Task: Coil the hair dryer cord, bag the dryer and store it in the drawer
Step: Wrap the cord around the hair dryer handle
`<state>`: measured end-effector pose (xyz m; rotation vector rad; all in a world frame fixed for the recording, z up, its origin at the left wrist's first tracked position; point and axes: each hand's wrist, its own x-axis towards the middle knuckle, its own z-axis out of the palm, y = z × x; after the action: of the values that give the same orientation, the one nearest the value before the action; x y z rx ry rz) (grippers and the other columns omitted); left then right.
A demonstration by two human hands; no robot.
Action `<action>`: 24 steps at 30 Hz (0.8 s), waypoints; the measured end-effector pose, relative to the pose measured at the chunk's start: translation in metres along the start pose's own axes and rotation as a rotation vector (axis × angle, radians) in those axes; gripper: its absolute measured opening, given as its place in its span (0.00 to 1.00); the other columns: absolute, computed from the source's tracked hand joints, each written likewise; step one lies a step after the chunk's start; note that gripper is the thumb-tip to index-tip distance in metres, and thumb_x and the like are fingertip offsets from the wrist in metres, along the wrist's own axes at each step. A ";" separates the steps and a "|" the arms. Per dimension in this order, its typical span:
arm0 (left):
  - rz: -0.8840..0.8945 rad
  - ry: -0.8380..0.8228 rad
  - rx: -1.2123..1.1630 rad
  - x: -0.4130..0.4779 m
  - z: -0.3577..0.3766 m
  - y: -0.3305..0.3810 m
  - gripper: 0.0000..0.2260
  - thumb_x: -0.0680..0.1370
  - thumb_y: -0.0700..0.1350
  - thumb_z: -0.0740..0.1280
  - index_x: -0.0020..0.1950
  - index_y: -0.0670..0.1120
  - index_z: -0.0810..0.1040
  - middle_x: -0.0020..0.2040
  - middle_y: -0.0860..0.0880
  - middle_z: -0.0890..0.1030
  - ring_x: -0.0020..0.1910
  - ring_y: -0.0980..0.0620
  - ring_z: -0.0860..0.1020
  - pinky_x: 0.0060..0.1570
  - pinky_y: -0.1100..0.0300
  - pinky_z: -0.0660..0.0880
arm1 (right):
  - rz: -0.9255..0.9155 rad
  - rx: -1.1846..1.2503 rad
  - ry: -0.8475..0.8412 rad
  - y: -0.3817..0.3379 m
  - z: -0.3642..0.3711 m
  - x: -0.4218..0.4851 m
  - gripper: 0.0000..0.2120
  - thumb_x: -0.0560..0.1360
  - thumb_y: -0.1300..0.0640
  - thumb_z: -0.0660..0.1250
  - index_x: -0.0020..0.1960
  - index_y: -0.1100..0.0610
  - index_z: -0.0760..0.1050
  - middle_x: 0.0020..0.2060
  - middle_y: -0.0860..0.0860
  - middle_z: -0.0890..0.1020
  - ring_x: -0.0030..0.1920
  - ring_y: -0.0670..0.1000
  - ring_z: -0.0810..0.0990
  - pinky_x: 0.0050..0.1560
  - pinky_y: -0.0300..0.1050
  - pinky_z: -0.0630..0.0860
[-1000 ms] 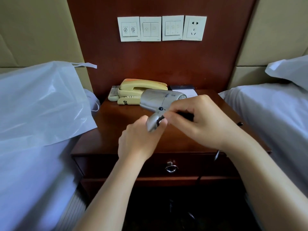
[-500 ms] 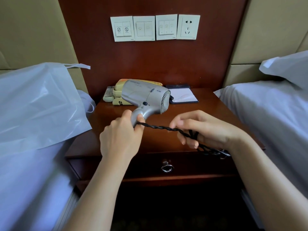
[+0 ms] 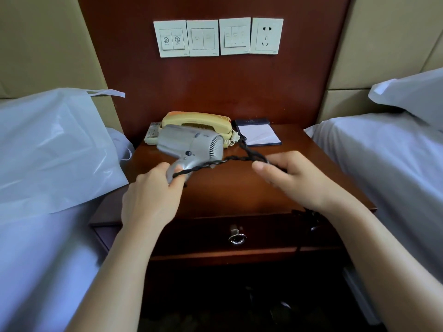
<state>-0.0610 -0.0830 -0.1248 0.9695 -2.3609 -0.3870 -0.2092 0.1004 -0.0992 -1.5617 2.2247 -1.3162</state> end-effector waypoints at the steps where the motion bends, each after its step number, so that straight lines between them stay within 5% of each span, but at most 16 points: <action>1: 0.021 -0.039 -0.004 -0.001 0.000 0.001 0.14 0.78 0.56 0.54 0.38 0.50 0.68 0.36 0.47 0.73 0.39 0.41 0.71 0.38 0.53 0.68 | -0.023 -0.033 0.077 0.002 0.000 0.002 0.22 0.75 0.45 0.59 0.32 0.62 0.65 0.27 0.52 0.64 0.29 0.47 0.62 0.31 0.45 0.58; 7: 0.172 -0.326 -0.214 -0.009 -0.004 0.016 0.17 0.77 0.57 0.53 0.31 0.51 0.67 0.31 0.49 0.74 0.33 0.45 0.76 0.34 0.53 0.69 | -0.077 -0.249 0.443 0.003 -0.009 0.009 0.21 0.76 0.48 0.58 0.32 0.62 0.69 0.22 0.51 0.65 0.26 0.45 0.63 0.31 0.48 0.62; 11: 0.202 -0.650 -0.461 -0.013 -0.002 0.023 0.19 0.77 0.54 0.56 0.33 0.44 0.70 0.25 0.47 0.76 0.22 0.50 0.71 0.23 0.64 0.66 | -0.063 -0.236 0.438 0.014 -0.018 0.016 0.19 0.78 0.52 0.60 0.29 0.56 0.71 0.20 0.47 0.69 0.24 0.44 0.66 0.28 0.37 0.60; 13: 0.184 -0.727 -0.574 -0.014 0.000 0.026 0.20 0.75 0.56 0.56 0.33 0.42 0.72 0.24 0.47 0.76 0.21 0.49 0.70 0.22 0.64 0.64 | -0.014 -0.123 0.421 0.027 -0.020 0.018 0.21 0.79 0.53 0.60 0.31 0.63 0.73 0.23 0.47 0.70 0.27 0.44 0.67 0.31 0.43 0.63; 17: 0.121 -0.790 -0.749 -0.012 -0.002 0.032 0.25 0.78 0.52 0.56 0.36 0.31 0.75 0.23 0.44 0.75 0.20 0.49 0.69 0.22 0.62 0.65 | 0.099 0.080 0.424 0.049 -0.019 0.018 0.22 0.80 0.52 0.58 0.31 0.63 0.72 0.25 0.59 0.70 0.28 0.55 0.66 0.32 0.48 0.62; 20: -0.039 -0.712 -0.748 -0.003 0.010 0.037 0.23 0.82 0.44 0.55 0.28 0.38 0.72 0.13 0.49 0.69 0.13 0.55 0.69 0.15 0.69 0.64 | 0.124 0.066 0.398 0.058 -0.019 0.021 0.19 0.79 0.57 0.60 0.33 0.68 0.73 0.26 0.64 0.73 0.26 0.59 0.67 0.31 0.52 0.66; 22: -0.165 -0.710 -0.897 0.001 0.016 0.034 0.27 0.81 0.42 0.54 0.23 0.45 0.76 0.12 0.51 0.69 0.12 0.59 0.69 0.16 0.70 0.65 | 0.162 0.005 0.397 0.063 -0.018 0.022 0.18 0.77 0.61 0.61 0.33 0.72 0.71 0.23 0.61 0.73 0.24 0.54 0.70 0.31 0.49 0.67; 24: -0.306 -0.806 -1.148 0.006 0.015 0.041 0.26 0.80 0.46 0.49 0.30 0.38 0.76 0.17 0.47 0.72 0.13 0.54 0.69 0.15 0.64 0.64 | 0.180 -0.079 0.381 0.068 -0.013 0.021 0.21 0.78 0.58 0.60 0.28 0.67 0.70 0.20 0.54 0.71 0.20 0.45 0.68 0.28 0.42 0.65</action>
<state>-0.0963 -0.0580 -0.1164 0.5979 -1.9384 -2.2577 -0.2741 0.0968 -0.1308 -1.1730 2.5933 -1.5974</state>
